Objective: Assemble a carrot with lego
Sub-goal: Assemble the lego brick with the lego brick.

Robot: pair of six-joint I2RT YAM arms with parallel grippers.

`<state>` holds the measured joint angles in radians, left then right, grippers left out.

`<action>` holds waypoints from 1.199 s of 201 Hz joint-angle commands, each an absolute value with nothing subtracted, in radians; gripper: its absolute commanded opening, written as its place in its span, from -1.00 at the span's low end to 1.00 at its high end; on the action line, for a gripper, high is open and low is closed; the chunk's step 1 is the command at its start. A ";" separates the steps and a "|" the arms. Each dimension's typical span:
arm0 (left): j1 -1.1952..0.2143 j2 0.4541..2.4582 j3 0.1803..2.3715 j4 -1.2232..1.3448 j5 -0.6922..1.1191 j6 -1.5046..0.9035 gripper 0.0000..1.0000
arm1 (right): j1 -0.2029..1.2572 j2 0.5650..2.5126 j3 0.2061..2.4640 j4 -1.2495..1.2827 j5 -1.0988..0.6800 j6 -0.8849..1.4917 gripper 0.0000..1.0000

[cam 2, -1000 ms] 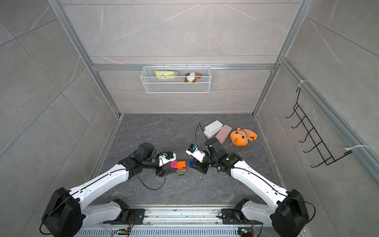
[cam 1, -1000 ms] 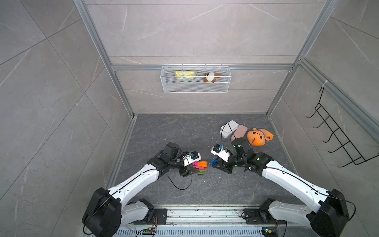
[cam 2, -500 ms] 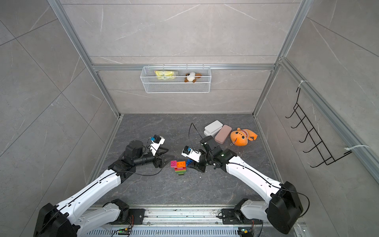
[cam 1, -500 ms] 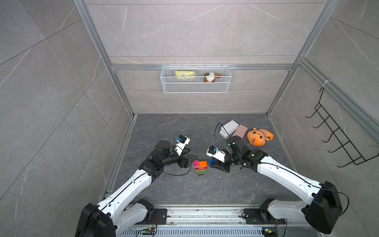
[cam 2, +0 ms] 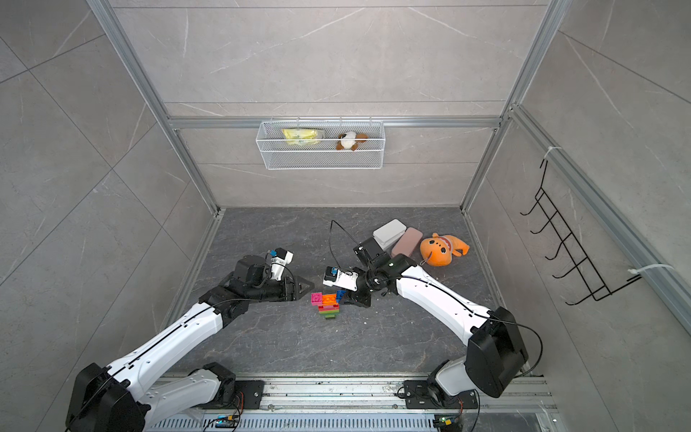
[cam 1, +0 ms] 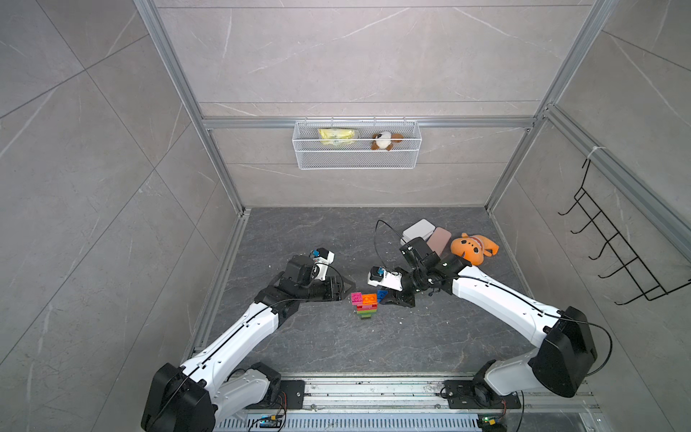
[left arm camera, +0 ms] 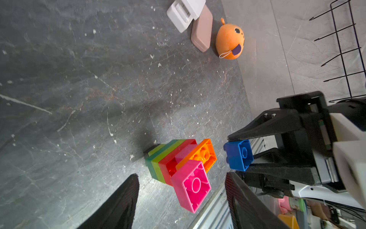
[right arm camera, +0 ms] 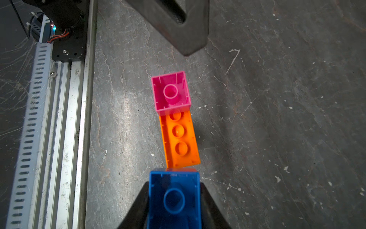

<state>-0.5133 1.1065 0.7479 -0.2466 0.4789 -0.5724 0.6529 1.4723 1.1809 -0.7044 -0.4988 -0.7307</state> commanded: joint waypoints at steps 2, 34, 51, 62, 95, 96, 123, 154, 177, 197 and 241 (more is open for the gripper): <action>-0.509 1.117 0.787 -0.311 0.545 -0.602 0.41 | 0.660 1.497 1.217 -0.761 -0.537 -0.792 -0.54; -0.508 1.133 0.797 -0.351 0.585 -0.592 0.38 | 0.659 1.523 1.237 -0.769 -0.561 -0.825 -0.55; -0.508 1.145 0.803 -0.367 0.595 -0.587 0.36 | 0.658 1.541 1.251 -0.777 -0.573 -0.839 -0.56; -0.508 1.155 0.808 -0.375 0.602 -0.586 0.35 | 0.658 1.550 1.261 -0.781 -0.576 -0.845 -0.57; -0.508 1.174 0.829 -0.390 0.607 -0.580 0.34 | 0.658 1.563 1.275 -0.796 -0.581 -0.865 -0.58; -0.508 1.175 0.829 -0.390 0.606 -0.580 0.34 | 0.658 1.563 1.275 -0.795 -0.581 -0.865 -0.58; -0.508 1.194 0.843 -0.407 0.610 -0.573 0.34 | 0.657 1.575 1.277 -0.794 -0.588 -0.874 -0.60; -0.508 1.209 0.853 -0.421 0.609 -0.566 0.34 | 0.651 1.591 1.287 -0.793 -0.597 -0.882 -0.60; -0.508 1.215 0.857 -0.424 0.612 -0.562 0.34 | 0.650 1.597 1.290 -0.791 -0.598 -0.884 -0.61; -0.508 1.220 0.860 -0.431 0.615 -0.557 0.34 | 0.647 1.600 1.292 -0.792 -0.598 -0.886 -0.61; -0.508 1.229 0.862 -0.443 0.618 -0.545 0.33 | 0.644 1.606 1.293 -0.792 -0.598 -0.890 -0.62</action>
